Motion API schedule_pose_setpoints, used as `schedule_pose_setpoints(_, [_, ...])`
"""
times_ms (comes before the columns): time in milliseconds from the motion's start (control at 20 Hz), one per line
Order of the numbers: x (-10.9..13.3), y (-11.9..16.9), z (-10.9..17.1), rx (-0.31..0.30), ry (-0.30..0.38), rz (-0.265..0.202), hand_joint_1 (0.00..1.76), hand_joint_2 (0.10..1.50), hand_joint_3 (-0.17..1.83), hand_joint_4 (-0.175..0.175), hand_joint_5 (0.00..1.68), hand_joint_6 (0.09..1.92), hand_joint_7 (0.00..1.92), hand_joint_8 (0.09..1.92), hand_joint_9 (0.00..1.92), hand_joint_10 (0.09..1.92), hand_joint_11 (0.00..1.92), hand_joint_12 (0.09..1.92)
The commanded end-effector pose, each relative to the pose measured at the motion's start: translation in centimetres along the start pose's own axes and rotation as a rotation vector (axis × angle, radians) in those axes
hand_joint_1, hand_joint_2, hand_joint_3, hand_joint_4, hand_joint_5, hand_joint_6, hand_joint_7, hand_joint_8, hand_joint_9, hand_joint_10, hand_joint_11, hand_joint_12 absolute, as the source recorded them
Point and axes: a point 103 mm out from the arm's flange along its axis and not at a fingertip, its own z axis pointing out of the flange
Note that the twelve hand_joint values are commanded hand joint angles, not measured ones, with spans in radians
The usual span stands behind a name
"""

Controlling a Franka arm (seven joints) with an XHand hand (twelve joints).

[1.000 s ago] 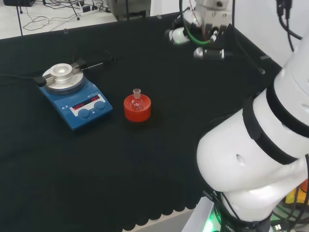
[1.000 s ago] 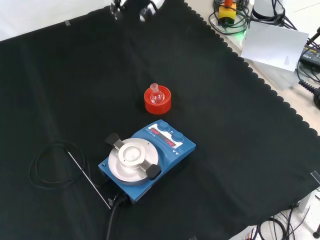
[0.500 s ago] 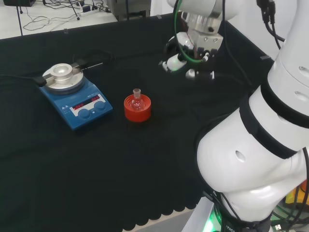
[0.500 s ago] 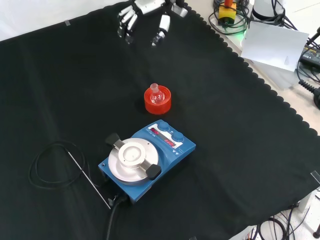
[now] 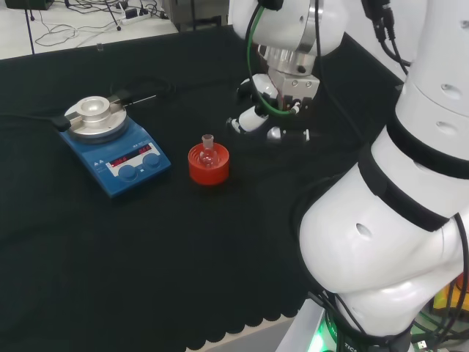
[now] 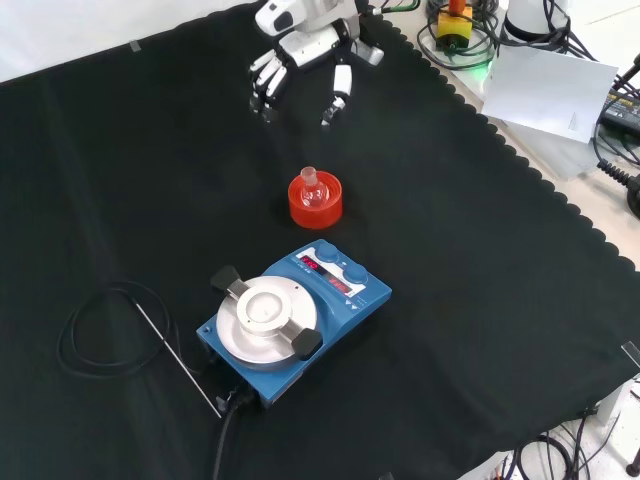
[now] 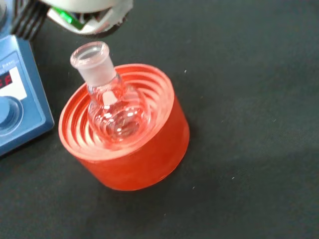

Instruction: Pick up the round-bottom flask.

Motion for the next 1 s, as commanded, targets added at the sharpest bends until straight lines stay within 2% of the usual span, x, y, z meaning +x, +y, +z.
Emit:
schedule_pose_setpoints(50, [1.5,1.6,2.6,0.021,0.025,-0.03,0.83,0.59,0.61,-0.029,0.47,0.41,0.24,0.66,0.41,0.68,0.08,1.42])
schedule_pose_setpoints(500, [3.4,2.7,4.1,0.02,0.017,-0.074,0.83,0.58,0.6,-0.027,0.51,0.43,0.23,0.67,0.41,0.69,0.08,1.42])
schedule_pose_setpoints(1000, [2.8,4.2,5.5,0.039,0.035,-0.074,0.84,0.58,0.59,-0.029,0.53,0.44,0.23,0.67,0.41,0.69,0.08,1.42])
